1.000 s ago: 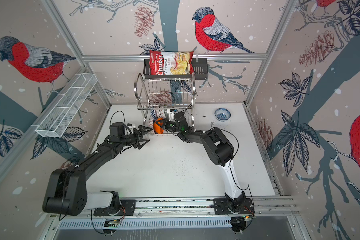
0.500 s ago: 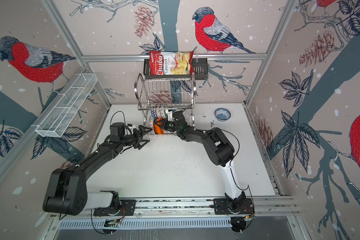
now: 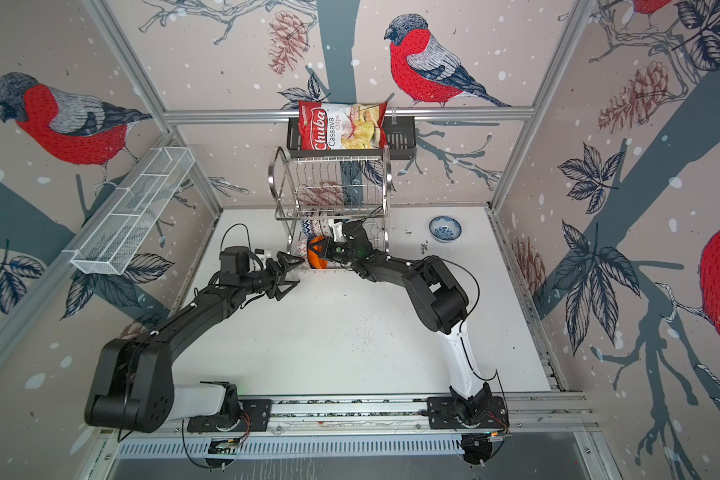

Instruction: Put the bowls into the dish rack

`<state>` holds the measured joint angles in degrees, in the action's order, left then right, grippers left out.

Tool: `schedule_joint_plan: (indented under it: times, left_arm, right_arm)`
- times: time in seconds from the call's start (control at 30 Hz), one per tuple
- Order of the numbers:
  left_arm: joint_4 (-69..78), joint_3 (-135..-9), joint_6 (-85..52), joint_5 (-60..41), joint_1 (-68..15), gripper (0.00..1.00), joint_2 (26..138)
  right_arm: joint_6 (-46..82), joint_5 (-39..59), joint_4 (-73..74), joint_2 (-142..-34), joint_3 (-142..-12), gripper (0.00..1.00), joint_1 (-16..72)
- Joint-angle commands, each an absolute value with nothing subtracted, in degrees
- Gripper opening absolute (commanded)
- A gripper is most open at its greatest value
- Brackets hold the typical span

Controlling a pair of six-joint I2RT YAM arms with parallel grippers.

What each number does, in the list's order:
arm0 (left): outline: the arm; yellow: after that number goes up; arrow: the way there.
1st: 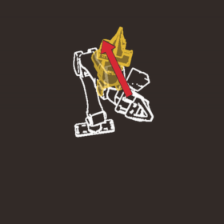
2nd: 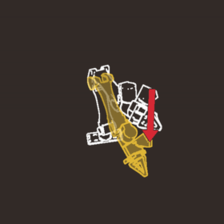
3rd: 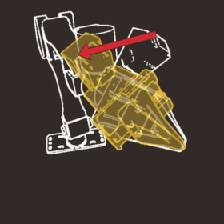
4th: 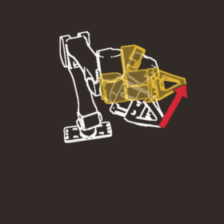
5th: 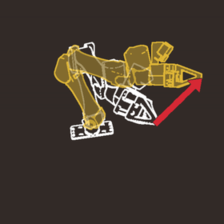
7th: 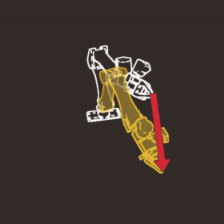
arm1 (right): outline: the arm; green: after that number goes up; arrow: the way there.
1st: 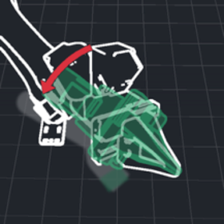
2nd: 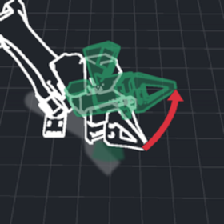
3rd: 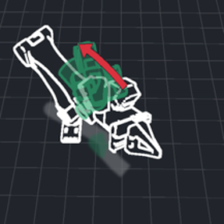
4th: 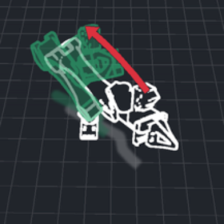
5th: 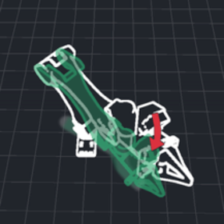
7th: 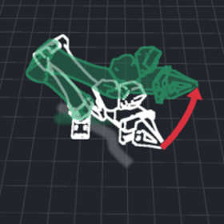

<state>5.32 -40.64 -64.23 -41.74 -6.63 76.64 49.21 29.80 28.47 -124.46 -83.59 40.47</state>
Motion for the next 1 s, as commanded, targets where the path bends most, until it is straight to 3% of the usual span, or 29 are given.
schedule_joint_plan:
  times: [0.0,0.43,0.97]
  left_arm:
    - [6.5,-40.6,-64.1,-41.2,-6.8,0.97,76.3]
    - [6.8,-40.6,-64.2,-41.2,-6.8,0.97,76.5]
    - [6.4,-40.1,-63.8,-41.0,-6.8,0.97,76.0]
  right_arm:
    - [48.7,28.7,22.6,-124.3,-83.3,0.09,40.5]
    - [49.5,29.1,22.9,-124.1,-83.9,0.2,40.3]
    - [50.0,28.9,23.7,-122.9,-82.5,0.23,40.1]
